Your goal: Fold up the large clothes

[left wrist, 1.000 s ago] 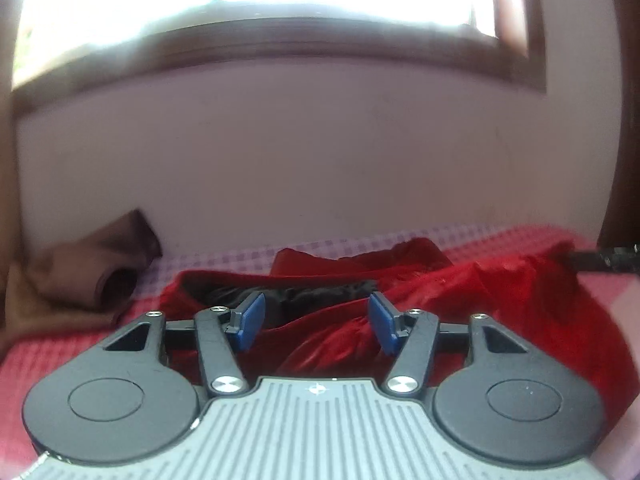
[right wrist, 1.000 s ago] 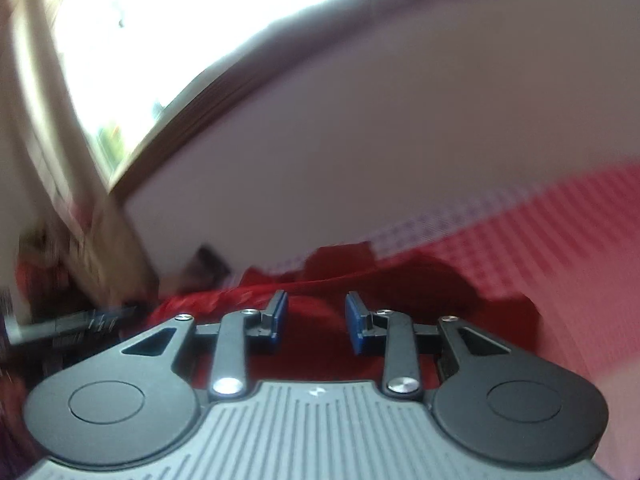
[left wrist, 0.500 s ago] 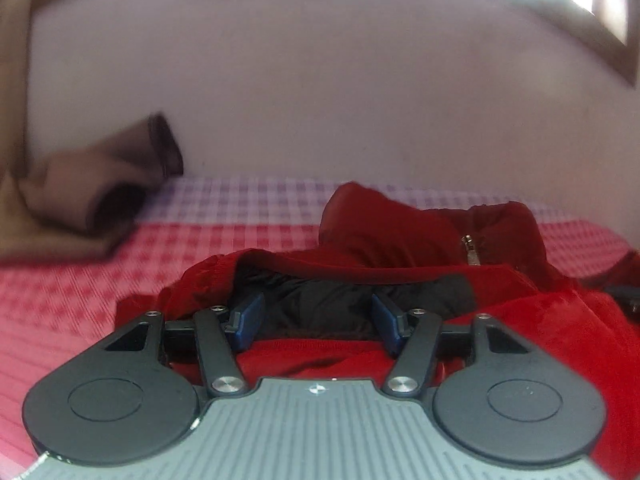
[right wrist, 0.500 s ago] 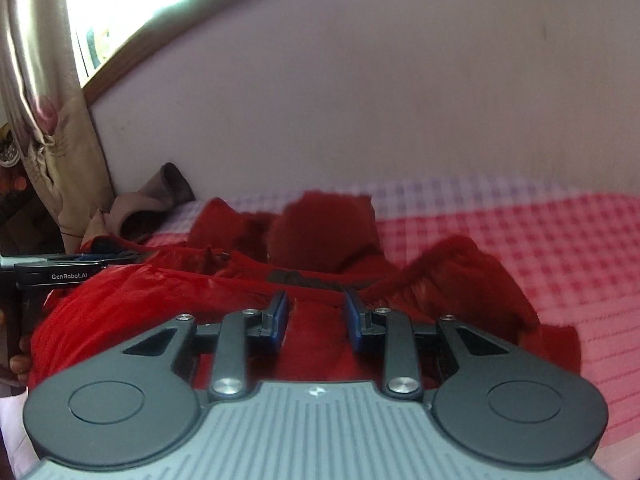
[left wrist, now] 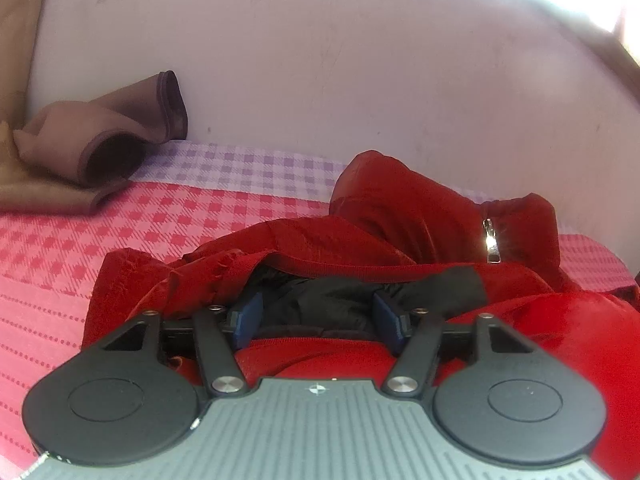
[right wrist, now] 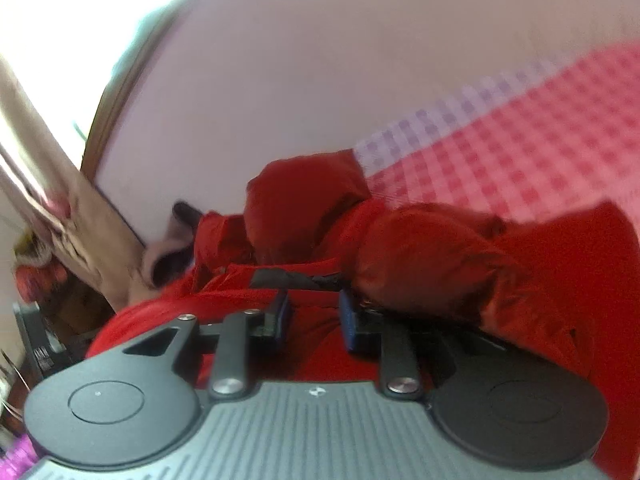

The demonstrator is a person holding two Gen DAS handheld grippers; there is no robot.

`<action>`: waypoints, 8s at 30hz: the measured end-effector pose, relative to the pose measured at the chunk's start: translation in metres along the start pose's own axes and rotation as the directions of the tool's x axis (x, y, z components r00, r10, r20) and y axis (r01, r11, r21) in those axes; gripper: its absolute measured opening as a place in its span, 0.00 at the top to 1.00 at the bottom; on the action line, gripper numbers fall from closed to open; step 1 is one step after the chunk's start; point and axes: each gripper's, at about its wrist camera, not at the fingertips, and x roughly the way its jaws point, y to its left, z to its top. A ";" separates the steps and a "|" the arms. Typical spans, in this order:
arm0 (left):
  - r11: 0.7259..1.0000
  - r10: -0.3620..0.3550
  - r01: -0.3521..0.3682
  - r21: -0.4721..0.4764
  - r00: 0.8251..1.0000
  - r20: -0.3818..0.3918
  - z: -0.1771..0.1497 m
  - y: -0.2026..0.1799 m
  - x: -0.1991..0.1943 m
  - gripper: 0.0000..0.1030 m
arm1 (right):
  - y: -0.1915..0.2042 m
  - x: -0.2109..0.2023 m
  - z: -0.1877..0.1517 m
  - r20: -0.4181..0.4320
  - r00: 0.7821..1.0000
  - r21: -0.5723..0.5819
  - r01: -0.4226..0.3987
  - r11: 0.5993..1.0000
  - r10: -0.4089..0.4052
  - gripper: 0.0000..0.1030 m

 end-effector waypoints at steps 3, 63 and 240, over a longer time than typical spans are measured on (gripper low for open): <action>1.000 0.000 0.000 -0.004 1.000 0.005 -0.002 -0.001 0.001 0.38 | -0.019 0.002 -0.002 0.019 0.999 0.109 -0.042 0.993 0.041 0.92; 0.999 -0.015 0.016 -0.029 1.000 0.018 -0.007 0.001 0.006 0.38 | -0.015 0.008 -0.018 0.079 0.992 0.029 0.094 0.995 -0.096 1.00; 0.720 -0.539 0.424 0.549 0.840 0.058 -0.150 -0.306 -0.100 0.02 | -0.027 -0.151 -0.041 0.196 0.960 -0.285 0.251 0.925 -0.200 0.87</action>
